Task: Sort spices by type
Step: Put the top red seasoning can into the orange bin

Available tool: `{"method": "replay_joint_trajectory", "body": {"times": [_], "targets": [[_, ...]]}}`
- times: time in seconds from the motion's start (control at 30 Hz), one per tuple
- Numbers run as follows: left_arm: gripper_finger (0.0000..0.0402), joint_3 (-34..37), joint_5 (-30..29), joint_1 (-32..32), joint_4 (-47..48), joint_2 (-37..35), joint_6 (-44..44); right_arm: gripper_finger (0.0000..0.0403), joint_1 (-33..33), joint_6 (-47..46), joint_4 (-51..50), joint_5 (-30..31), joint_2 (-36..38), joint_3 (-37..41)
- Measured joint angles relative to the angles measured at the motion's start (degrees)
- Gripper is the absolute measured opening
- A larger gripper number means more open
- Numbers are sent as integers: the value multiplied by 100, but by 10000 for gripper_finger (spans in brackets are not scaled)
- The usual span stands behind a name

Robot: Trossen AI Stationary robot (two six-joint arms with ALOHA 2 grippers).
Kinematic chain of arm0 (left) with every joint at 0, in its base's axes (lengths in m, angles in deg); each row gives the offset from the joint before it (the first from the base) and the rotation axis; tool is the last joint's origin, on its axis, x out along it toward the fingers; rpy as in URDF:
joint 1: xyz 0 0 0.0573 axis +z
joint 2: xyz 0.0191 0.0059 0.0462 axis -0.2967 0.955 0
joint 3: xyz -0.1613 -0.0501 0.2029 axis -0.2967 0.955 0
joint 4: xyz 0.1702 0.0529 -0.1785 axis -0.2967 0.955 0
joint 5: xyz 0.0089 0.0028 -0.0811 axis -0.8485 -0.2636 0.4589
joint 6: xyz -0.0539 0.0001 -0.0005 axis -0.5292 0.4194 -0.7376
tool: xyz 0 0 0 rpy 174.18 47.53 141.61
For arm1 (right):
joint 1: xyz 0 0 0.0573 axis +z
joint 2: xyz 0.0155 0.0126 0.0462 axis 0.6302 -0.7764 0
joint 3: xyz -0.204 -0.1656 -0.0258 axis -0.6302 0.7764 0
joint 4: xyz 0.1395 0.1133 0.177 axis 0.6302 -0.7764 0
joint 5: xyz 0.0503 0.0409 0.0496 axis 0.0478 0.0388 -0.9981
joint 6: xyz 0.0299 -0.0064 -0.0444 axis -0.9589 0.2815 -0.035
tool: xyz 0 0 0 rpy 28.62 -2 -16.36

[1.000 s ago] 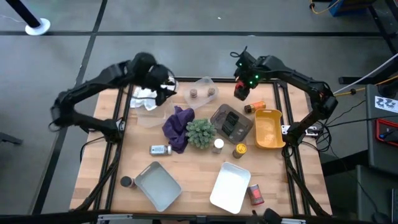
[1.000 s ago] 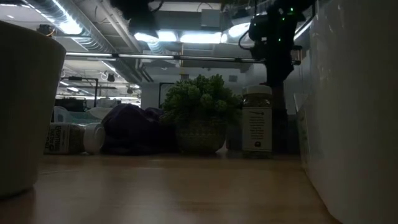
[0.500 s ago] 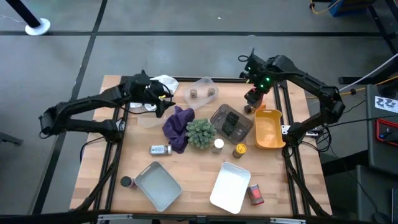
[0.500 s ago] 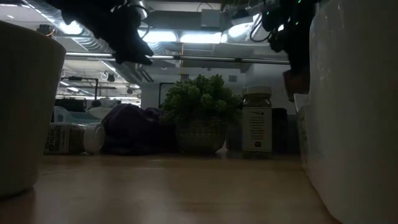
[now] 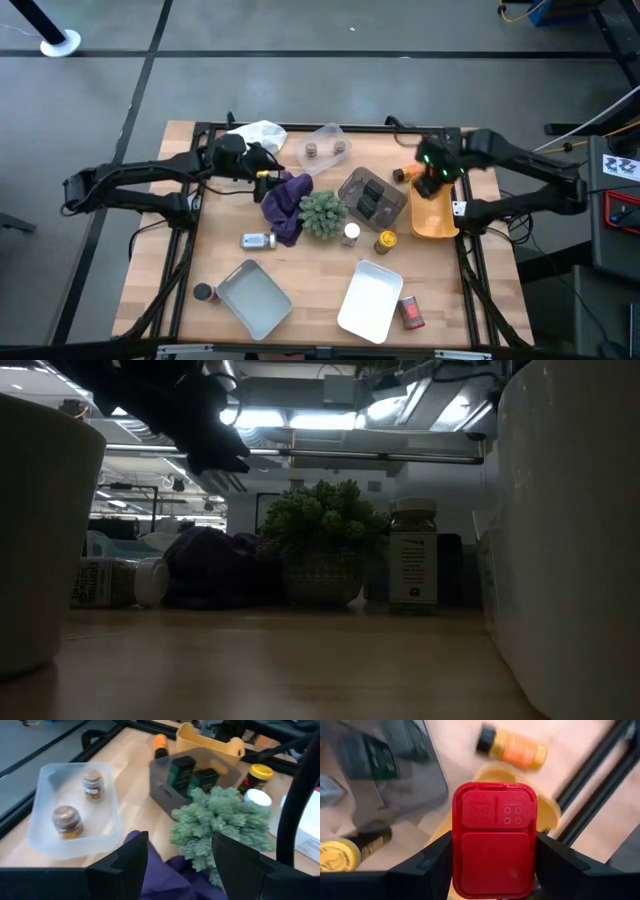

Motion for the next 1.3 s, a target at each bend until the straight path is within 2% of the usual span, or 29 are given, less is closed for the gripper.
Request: {"method": "replay_joint_trajectory", "body": {"times": [0.2, 0.33, 0.5, 0.73, 1.3], "targets": [[200, -2, 0, -297, -118, 0, 43, 228, 913, -1596, 699, 148, 948, 1428], [200, -2, -2, -484, -225, 0, 54, 228, 1254, -2028, 1277, 292, 1195, 2082], [200, -2, -1, -704, -281, 0, 65, 229, 1376, -2209, 1684, 414, 1152, 2547], [200, -2, -2, -904, -274, 0, 67, 229, 1365, -2226, 2141, 539, 1089, 2911], [200, -2, -9, -971, -250, 7, 68, 230, 1361, -2185, 2263, 467, 1047, 2928]]}}
